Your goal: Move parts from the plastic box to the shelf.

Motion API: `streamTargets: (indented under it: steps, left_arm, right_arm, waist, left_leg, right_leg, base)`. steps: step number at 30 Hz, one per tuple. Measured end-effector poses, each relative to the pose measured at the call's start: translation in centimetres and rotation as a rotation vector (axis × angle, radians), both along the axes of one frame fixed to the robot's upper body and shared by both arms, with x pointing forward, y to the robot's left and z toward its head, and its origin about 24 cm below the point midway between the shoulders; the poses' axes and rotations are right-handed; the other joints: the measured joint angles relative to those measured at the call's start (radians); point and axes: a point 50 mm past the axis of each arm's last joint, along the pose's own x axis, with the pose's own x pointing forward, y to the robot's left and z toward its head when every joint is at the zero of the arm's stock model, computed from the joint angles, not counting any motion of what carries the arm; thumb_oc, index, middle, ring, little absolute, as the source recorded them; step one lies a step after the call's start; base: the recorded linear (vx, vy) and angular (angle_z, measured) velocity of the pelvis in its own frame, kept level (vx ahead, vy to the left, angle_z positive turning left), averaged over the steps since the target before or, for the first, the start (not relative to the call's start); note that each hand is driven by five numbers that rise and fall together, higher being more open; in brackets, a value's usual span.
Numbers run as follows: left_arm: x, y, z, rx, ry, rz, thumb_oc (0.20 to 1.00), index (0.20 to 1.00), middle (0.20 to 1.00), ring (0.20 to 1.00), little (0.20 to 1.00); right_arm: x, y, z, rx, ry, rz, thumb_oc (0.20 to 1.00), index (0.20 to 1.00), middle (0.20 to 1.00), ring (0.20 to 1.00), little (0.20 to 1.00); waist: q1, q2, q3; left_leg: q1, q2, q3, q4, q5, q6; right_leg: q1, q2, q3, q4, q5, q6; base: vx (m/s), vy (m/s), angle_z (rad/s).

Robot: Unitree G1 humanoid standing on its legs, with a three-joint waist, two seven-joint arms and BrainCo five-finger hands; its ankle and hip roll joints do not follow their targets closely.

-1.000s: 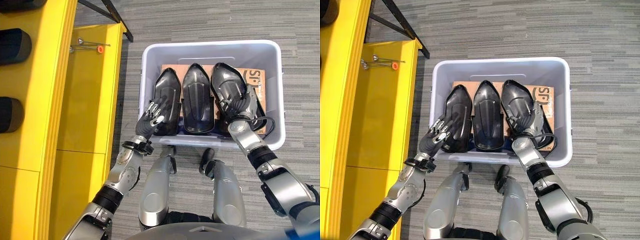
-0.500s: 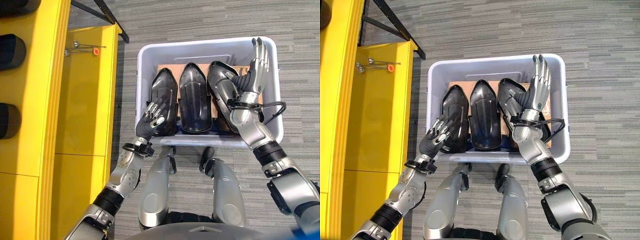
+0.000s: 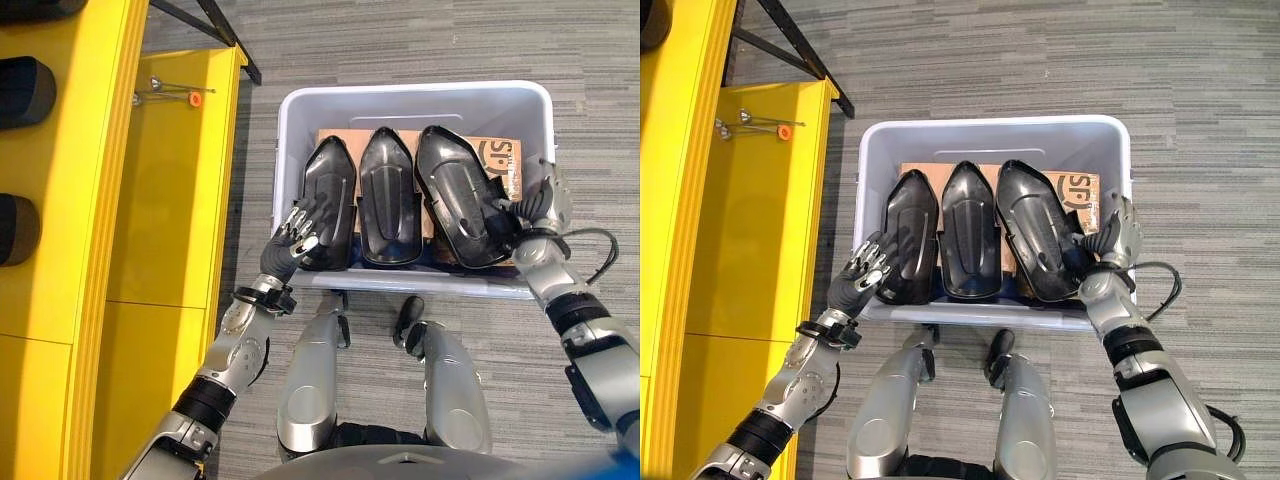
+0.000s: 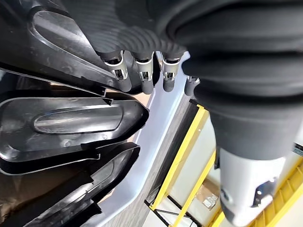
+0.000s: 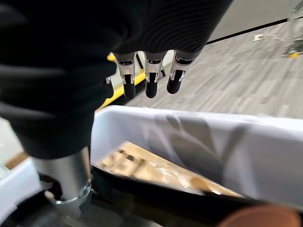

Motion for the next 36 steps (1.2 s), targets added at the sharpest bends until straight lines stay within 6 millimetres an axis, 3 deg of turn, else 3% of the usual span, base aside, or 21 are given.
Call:
streamTargets:
  steps: [14, 24, 36]
  left_arm:
    - [0.0, 0.1, -0.2, -0.004, 0.023, 0.001, 1.0, 1.0, 1.0, 1.0, 1.0]
    - [0.2, 0.1, 0.1, 0.003, 0.011, -0.004, 1.0, 1.0, 1.0, 1.0, 1.0]
    - [0.8, -0.2, 0.9, 0.006, -0.018, -0.012, 1.0, 1.0, 1.0, 1.0, 1.0]
  right_arm:
    - [1.0, 0.9, 0.3, -0.025, 0.064, 0.086, 1.0, 1.0, 1.0, 1.0, 1.0]
    - [-0.1, -1.5, -2.2, 0.016, 0.187, -0.104, 1.0, 1.0, 1.0, 1.0, 1.0]
    - [0.0, -1.4, -1.9, 0.006, 0.143, -0.127, 1.0, 1.0, 1.0, 1.0, 1.0]
  waist:
    - [0.047, 0.0, 0.0]
    - [0.042, 0.001, 0.001]
    - [0.043, 0.001, 0.0]
  left_leg:
    - [-0.04, -0.015, -0.024, 0.011, 0.004, 0.0]
    - [-0.08, -0.017, -0.023, 0.017, 0.009, 0.005]
    - [-0.124, -0.017, -0.023, 0.031, 0.012, 0.005]
  right_leg:
    - [-0.04, -0.024, -0.017, 0.038, -0.016, -0.007]
    - [-0.085, -0.028, -0.014, 0.054, -0.016, -0.006]
    - [-0.134, -0.032, -0.009, 0.079, -0.02, -0.011]
  base:
    - [-0.01, -0.026, 0.05]
    - [-0.02, -0.003, -0.01]
    - [-0.02, -0.013, 0.0]
